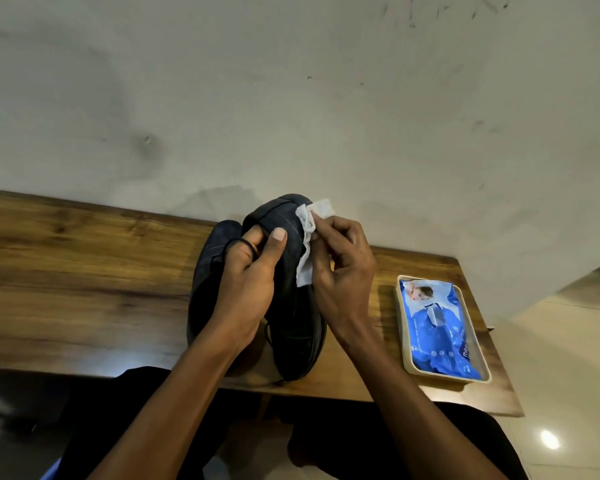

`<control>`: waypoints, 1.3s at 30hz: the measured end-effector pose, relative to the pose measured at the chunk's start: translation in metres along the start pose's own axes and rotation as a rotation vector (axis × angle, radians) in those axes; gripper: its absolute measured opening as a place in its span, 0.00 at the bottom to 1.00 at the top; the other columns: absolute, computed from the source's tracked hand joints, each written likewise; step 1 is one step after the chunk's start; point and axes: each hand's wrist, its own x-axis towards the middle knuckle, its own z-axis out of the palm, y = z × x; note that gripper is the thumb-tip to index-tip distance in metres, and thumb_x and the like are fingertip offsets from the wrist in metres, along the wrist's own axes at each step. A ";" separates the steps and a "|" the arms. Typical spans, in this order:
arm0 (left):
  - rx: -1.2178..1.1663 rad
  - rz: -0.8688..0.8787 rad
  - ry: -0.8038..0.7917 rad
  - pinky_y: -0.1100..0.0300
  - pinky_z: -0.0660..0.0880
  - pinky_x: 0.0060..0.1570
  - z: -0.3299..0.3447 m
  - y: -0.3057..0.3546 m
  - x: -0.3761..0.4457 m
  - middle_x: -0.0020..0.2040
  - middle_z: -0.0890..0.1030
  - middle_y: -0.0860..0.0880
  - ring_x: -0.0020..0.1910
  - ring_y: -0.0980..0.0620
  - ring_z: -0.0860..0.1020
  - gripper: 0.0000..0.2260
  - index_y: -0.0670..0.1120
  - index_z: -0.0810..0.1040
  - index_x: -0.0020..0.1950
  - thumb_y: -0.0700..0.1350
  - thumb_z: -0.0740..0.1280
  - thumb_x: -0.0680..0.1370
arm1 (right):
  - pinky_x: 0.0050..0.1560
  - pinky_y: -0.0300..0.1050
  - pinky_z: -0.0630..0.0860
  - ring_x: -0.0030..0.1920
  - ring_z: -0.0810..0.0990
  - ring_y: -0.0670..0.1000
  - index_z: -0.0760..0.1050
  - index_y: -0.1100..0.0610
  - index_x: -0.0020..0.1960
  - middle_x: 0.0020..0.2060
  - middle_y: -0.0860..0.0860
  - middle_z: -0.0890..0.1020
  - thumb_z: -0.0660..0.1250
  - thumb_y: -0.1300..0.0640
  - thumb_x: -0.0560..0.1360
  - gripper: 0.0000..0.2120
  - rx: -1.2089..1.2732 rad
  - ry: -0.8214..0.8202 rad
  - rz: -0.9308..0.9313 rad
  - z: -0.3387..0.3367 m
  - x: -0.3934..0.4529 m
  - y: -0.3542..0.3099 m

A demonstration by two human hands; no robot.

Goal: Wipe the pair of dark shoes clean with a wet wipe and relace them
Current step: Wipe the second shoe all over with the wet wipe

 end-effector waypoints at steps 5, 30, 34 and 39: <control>-0.012 -0.042 0.071 0.39 0.74 0.65 -0.005 -0.001 0.008 0.56 0.85 0.43 0.59 0.43 0.82 0.10 0.46 0.81 0.59 0.49 0.64 0.82 | 0.52 0.39 0.77 0.54 0.80 0.50 0.82 0.63 0.60 0.52 0.56 0.81 0.69 0.70 0.78 0.12 0.003 -0.123 -0.064 0.000 -0.035 -0.008; 0.308 -0.099 -0.016 0.55 0.81 0.51 -0.018 0.000 0.014 0.47 0.87 0.50 0.48 0.53 0.86 0.09 0.48 0.84 0.53 0.37 0.65 0.81 | 0.52 0.39 0.79 0.53 0.81 0.47 0.81 0.58 0.58 0.52 0.51 0.81 0.68 0.64 0.80 0.08 0.162 -0.054 0.289 0.014 -0.034 0.002; 0.247 -0.112 -0.015 0.55 0.81 0.51 -0.017 0.000 0.010 0.49 0.87 0.48 0.50 0.50 0.86 0.10 0.46 0.83 0.56 0.36 0.64 0.81 | 0.54 0.35 0.77 0.55 0.82 0.46 0.83 0.60 0.60 0.53 0.54 0.82 0.68 0.67 0.79 0.12 0.116 0.024 0.223 0.021 -0.014 0.004; 0.204 -0.137 0.066 0.49 0.81 0.55 -0.022 -0.001 0.012 0.48 0.87 0.46 0.49 0.49 0.86 0.09 0.45 0.84 0.52 0.36 0.65 0.81 | 0.58 0.43 0.79 0.58 0.81 0.48 0.82 0.61 0.63 0.56 0.53 0.82 0.67 0.66 0.79 0.14 -0.095 -0.131 0.115 0.009 -0.059 0.011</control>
